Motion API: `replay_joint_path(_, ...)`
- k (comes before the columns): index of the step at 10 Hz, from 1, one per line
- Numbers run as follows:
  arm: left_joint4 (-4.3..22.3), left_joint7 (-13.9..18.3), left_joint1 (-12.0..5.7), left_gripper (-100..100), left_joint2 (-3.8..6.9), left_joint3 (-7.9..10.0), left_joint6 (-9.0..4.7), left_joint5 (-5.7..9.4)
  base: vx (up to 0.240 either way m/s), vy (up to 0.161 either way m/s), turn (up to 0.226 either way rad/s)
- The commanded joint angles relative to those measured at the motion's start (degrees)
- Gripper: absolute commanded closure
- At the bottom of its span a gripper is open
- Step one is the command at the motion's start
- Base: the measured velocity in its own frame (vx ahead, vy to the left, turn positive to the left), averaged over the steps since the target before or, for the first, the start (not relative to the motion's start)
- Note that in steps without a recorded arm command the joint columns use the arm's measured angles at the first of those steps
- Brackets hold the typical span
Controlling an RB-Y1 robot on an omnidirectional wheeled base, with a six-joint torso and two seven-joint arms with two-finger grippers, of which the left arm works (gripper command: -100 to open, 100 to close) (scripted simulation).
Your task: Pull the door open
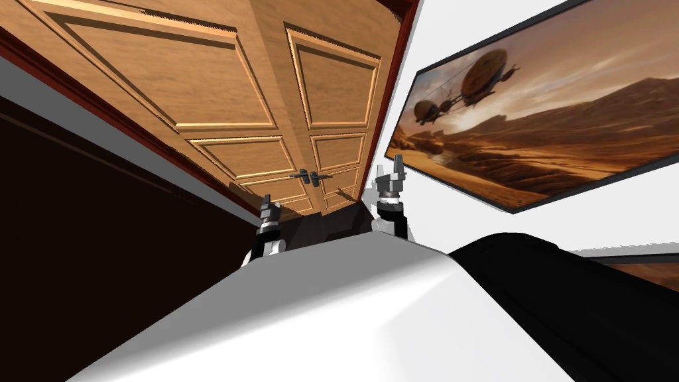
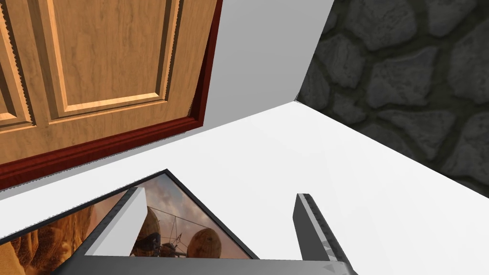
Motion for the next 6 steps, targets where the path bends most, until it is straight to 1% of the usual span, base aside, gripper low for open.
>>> replay_joint_path(1,1.85,0.51,-0.75,-100,0.55,0.43,0.26,0.29,0.087,-0.001,-0.038)
replay_joint_path(6,7.9,1.85,-3.22,-100,1.82,1.53,0.63,0.99,0.101,0.001,-0.033)
